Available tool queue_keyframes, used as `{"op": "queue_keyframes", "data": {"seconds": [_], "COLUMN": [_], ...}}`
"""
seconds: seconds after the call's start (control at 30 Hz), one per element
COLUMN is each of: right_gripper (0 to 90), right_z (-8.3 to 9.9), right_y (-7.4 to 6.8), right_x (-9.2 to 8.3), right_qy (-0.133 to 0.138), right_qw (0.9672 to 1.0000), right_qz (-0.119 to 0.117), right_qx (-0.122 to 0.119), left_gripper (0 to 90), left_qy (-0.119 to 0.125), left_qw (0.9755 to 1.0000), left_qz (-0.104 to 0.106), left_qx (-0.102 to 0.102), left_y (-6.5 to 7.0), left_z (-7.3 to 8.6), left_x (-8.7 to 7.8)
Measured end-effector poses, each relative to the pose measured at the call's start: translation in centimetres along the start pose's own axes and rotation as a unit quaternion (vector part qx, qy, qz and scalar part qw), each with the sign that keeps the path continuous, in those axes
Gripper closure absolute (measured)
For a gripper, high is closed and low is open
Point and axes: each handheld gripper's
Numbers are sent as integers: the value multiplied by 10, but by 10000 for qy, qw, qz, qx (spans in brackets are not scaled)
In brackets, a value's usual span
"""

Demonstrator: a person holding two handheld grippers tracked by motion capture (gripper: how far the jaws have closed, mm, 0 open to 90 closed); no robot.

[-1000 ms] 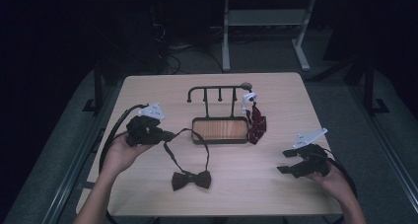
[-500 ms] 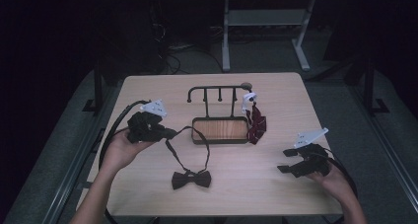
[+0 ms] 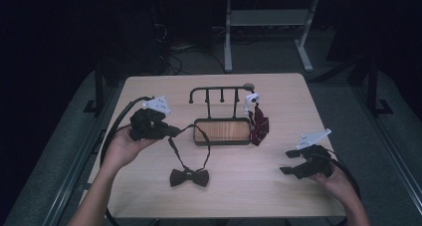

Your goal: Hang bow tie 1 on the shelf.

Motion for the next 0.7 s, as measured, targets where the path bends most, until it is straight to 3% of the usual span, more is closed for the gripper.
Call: {"op": "queue_keyframes", "data": {"seconds": [0.37,0.7], "right_gripper": [316,314], "right_z": [0,1], "right_y": [0,1], "right_x": [-1,-1], "right_qy": [12,6], "right_qw": [10000,10000], "right_qz": [11,6], "right_qx": [15,31], "left_gripper": [893,893], "left_qy": [15,84], "left_qw": [10000,9998], "left_qz": [-58,-103], "left_qx": [-48,-133], "left_y": [-5,-19], "left_z": [-8,-16], "left_x": [-3,-9]}}
Point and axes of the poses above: each handheld gripper's, and its own axes: x roughly forward along the jaws, z roughly out of its underside, y roughly to its right, and after that the axes turned 15 degrees about y, right-handed
